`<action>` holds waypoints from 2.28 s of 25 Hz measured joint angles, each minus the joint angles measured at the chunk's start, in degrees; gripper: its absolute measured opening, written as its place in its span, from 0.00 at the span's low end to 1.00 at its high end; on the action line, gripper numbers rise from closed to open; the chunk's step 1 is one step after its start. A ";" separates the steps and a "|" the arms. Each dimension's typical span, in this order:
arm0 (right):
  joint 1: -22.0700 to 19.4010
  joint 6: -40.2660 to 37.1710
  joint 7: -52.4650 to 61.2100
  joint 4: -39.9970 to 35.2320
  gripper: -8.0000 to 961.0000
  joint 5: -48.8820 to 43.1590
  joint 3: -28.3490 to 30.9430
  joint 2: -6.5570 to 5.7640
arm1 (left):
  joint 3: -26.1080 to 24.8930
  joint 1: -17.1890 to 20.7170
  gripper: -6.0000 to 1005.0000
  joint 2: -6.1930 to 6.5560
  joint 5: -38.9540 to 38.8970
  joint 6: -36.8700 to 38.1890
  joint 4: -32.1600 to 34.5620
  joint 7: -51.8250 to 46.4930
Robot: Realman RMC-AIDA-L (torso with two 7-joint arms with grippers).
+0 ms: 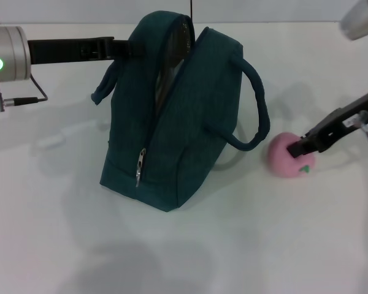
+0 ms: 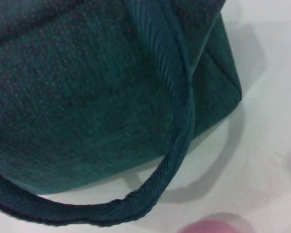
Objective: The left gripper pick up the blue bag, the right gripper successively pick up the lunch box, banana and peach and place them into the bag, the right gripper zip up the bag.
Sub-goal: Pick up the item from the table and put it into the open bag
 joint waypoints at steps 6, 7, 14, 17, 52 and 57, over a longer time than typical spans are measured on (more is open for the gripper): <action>-1.77 -15.51 -6.91 2.26 0.12 9.55 15.69 -2.86 | 0.00 -0.30 0.06 -0.31 0.04 0.00 0.00 0.00; -2.05 -18.18 -7.42 3.34 0.11 12.33 16.74 -3.94 | 0.00 -0.34 0.06 -0.32 0.05 0.00 0.00 0.00; -4.68 -27.41 -10.93 6.91 0.08 31.72 17.53 -7.97 | 0.18 -0.45 0.06 -0.35 0.06 0.02 0.00 0.00; -4.86 -29.18 -11.44 6.94 0.06 35.34 17.56 -8.04 | 0.26 -0.50 0.06 -0.35 0.06 0.05 0.01 0.00; -3.61 0.98 -44.41 6.81 0.05 49.41 -2.70 0.75 | 0.52 -2.81 0.07 -0.68 -0.49 2.38 0.53 -2.82; -3.54 2.28 -47.66 6.88 0.05 53.77 -4.45 0.77 | 0.55 -2.81 0.07 -0.83 -0.50 2.38 0.53 -2.81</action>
